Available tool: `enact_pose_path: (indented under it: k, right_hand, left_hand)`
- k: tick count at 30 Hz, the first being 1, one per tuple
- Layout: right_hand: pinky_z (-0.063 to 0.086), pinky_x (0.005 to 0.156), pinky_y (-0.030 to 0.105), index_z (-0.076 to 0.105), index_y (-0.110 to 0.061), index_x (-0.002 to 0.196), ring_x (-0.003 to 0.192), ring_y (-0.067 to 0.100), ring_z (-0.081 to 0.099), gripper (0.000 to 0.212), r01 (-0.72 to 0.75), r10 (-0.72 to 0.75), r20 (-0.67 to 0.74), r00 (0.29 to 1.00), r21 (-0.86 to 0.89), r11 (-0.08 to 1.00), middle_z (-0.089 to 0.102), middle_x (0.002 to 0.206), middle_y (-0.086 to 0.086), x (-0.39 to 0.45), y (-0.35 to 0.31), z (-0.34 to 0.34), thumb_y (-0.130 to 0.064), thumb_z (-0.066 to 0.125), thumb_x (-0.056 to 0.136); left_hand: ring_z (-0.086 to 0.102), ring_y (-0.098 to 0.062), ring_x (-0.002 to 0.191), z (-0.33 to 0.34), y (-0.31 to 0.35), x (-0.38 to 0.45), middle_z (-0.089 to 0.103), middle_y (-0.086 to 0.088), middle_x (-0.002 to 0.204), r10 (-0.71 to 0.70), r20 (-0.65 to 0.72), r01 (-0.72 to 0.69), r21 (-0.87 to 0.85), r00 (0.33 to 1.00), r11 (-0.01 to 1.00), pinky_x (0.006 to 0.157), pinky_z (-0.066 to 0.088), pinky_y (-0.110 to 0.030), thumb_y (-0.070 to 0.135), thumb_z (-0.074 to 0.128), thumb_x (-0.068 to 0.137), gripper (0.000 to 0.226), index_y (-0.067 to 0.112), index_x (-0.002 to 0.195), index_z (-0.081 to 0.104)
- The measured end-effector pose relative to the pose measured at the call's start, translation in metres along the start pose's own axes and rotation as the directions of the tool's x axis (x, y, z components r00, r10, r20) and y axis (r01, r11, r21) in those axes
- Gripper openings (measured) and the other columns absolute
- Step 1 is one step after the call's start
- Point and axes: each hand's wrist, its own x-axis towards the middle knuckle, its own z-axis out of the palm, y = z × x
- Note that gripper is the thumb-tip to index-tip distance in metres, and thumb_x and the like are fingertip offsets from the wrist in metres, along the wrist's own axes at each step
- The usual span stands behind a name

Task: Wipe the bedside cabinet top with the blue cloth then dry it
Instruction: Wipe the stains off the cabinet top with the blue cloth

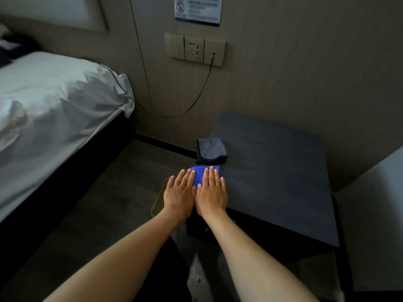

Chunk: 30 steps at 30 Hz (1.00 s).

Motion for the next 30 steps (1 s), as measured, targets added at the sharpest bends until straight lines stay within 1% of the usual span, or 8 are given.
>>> enact_pose_path:
  k: [8, 15, 18, 20, 22, 24, 27, 30]
  right_hand:
    - [-0.006, 0.123, 0.046, -0.005, -0.012, 0.157, 0.152, 0.016, -0.011, 0.059, -0.023, 0.023, -0.011, 1.000, 0.032, 0.999, -0.009, 0.166, 0.003, -0.009, 0.013, 0.004, -0.035, 0.016, 0.106]
    - [-0.006, 0.123, 0.041, -0.005, -0.012, 0.157, 0.153, 0.017, -0.009, 0.060, -0.095, 0.098, -0.069, 0.993, 0.035, 0.995, -0.008, 0.166, 0.005, -0.039, 0.067, 0.003, -0.037, 0.017, 0.106]
    - [-0.007, 0.122, 0.040, -0.005, -0.011, 0.157, 0.153, 0.017, -0.009, 0.060, -0.130, 0.133, -0.084, 0.988, 0.031, 0.991, -0.009, 0.166, 0.005, -0.050, 0.097, 0.002, -0.036, 0.016, 0.106]
    - [-0.007, 0.122, 0.040, -0.004, -0.011, 0.157, 0.153, 0.017, -0.008, 0.060, -0.155, 0.156, -0.088, 0.984, 0.022, 0.988, -0.008, 0.166, 0.005, -0.059, 0.120, 0.000, -0.037, 0.010, 0.104]
    - [-0.006, 0.122, 0.040, -0.002, -0.010, 0.157, 0.153, 0.017, -0.007, 0.073, -0.180, 0.180, -0.102, 0.978, 0.014, 0.984, -0.006, 0.166, 0.005, -0.070, 0.141, -0.004, -0.041, -0.011, 0.092]
    - [-0.006, 0.122, 0.040, -0.001, -0.010, 0.157, 0.153, 0.017, -0.006, 0.081, -0.210, 0.209, -0.115, 0.971, 0.007, 0.978, -0.005, 0.166, 0.005, -0.080, 0.162, -0.007, -0.042, -0.018, 0.085]
    - [-0.006, 0.122, 0.041, -0.003, -0.012, 0.157, 0.153, 0.019, -0.008, 0.060, -0.257, 0.257, -0.099, 0.961, 0.009, 0.966, -0.007, 0.166, 0.005, -0.093, 0.191, -0.010, -0.039, 0.006, 0.104]
    - [-0.006, 0.122, 0.041, -0.004, -0.013, 0.157, 0.152, 0.019, -0.010, 0.059, -0.290, 0.288, -0.088, 0.953, -0.003, 0.957, -0.008, 0.166, 0.004, -0.107, 0.216, -0.015, -0.039, 0.012, 0.106]
  left_hand:
    - [-0.021, -0.021, 0.150, -0.003, 0.021, -0.008, -0.020, -0.001, 0.164, -0.037, 0.004, 0.037, 0.089, 0.999, 0.995, 0.123, -0.005, -0.044, 0.038, 0.014, 0.107, 0.061, 0.015, 0.155, -0.016]
    - [-0.021, -0.018, 0.150, 0.003, 0.075, -0.022, -0.021, 0.000, 0.164, 0.062, -0.032, -0.060, 0.051, 0.998, 0.997, 0.123, -0.007, -0.042, 0.037, 0.009, 0.107, 0.059, 0.015, 0.155, -0.018]
    - [-0.021, -0.018, 0.150, 0.003, 0.106, -0.027, -0.021, -0.001, 0.164, 0.107, -0.035, -0.104, 0.076, 0.994, 0.992, 0.124, -0.004, -0.043, 0.039, 0.008, 0.107, 0.060, 0.014, 0.155, -0.017]
    - [-0.020, -0.018, 0.150, 0.002, 0.130, -0.032, -0.021, -0.001, 0.164, 0.133, -0.027, -0.131, 0.083, 0.991, 0.988, 0.124, -0.004, -0.042, 0.039, 0.008, 0.107, 0.060, 0.013, 0.155, -0.017]
    - [-0.019, -0.018, 0.150, 0.002, 0.153, -0.035, -0.020, -0.001, 0.164, 0.155, -0.024, -0.153, 0.073, 0.988, 0.986, 0.124, -0.006, -0.041, 0.040, 0.007, 0.107, 0.060, 0.014, 0.155, -0.016]
    - [-0.018, -0.018, 0.151, 0.003, 0.175, -0.036, -0.019, -0.001, 0.164, 0.179, -0.025, -0.177, 0.075, 0.984, 0.981, 0.124, -0.006, -0.040, 0.040, 0.007, 0.107, 0.060, 0.014, 0.156, -0.015]
    - [-0.018, -0.018, 0.151, 0.004, 0.206, -0.040, -0.019, -0.001, 0.164, 0.214, -0.025, -0.211, 0.107, 0.976, 0.972, 0.123, -0.007, -0.040, 0.039, 0.006, 0.107, 0.060, 0.013, 0.155, -0.016]
    - [-0.018, -0.019, 0.151, 0.005, 0.234, -0.046, -0.020, -0.002, 0.164, 0.255, -0.017, -0.250, 0.147, 0.967, 0.957, 0.122, -0.008, -0.040, 0.040, 0.007, 0.107, 0.060, 0.012, 0.155, -0.016]
